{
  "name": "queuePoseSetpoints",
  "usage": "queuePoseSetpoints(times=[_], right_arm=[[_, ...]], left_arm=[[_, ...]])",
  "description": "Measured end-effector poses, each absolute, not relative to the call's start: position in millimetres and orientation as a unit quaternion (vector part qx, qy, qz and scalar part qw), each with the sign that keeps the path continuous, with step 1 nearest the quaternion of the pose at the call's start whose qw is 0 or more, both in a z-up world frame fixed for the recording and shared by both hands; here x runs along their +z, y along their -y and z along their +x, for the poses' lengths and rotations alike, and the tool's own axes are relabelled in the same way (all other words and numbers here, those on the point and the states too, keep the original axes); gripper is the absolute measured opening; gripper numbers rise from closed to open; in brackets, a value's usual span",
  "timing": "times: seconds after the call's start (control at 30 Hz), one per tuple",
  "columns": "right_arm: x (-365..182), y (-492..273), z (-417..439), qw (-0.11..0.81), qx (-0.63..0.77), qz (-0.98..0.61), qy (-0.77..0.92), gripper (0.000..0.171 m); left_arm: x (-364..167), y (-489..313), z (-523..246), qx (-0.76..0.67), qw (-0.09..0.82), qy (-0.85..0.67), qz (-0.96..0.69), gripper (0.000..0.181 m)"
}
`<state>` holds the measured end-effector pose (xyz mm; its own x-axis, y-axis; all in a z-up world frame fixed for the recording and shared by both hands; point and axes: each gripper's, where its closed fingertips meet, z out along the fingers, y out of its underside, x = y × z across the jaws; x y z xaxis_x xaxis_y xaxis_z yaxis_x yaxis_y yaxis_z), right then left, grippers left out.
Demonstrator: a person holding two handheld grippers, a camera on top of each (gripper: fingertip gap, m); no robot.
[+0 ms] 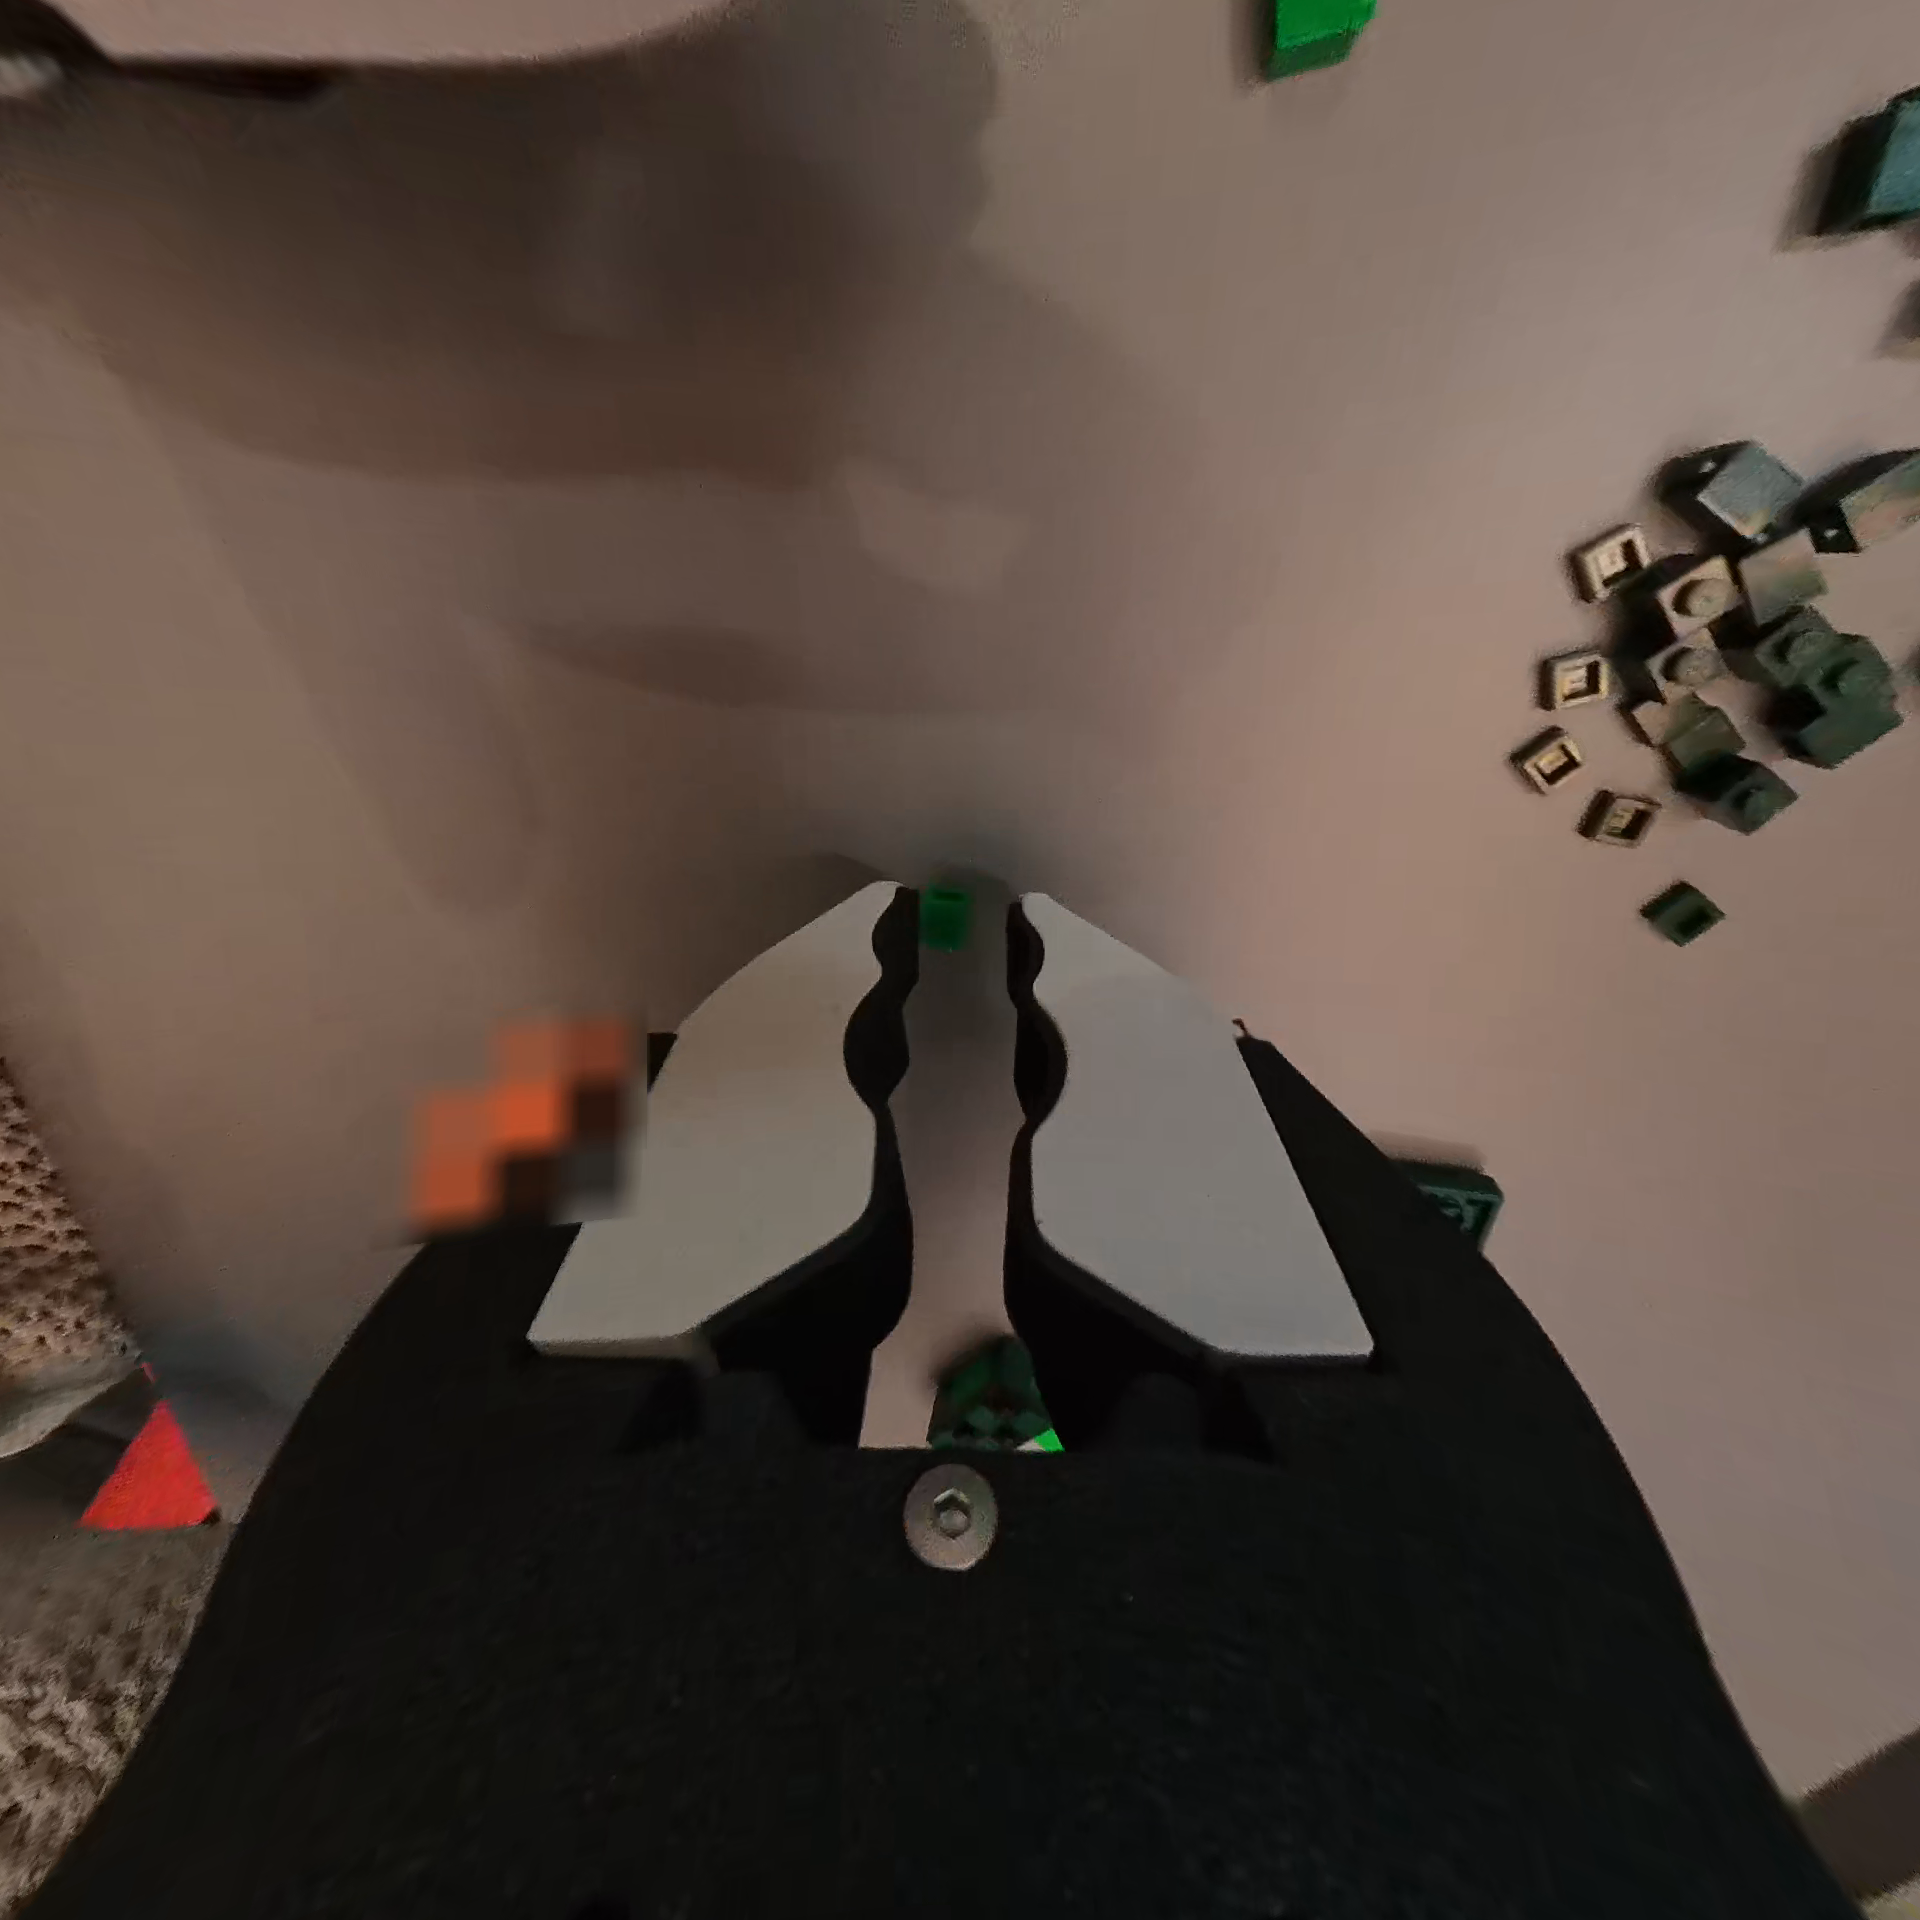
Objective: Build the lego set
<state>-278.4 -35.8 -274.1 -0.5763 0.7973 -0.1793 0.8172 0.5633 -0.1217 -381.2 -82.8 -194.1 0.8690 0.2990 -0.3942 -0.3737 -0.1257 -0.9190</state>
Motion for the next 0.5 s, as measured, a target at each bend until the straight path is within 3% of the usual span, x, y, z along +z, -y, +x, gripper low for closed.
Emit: queuePoseSetpoints(times=[0.27, 0.5], right_arm=[[-288, 31, -274, 0.053, -0.017, 0.424, -0.904, 0.015], [-276, 30, -278, 0.008, -0.063, 0.398, -0.915, 0.008]], left_arm=[[-197, 83, -381, 0.259, 0.654, -0.032, -0.710, 0.045], [-196, 83, -370, 0.217, 0.669, -0.050, -0.709, 0.045]])
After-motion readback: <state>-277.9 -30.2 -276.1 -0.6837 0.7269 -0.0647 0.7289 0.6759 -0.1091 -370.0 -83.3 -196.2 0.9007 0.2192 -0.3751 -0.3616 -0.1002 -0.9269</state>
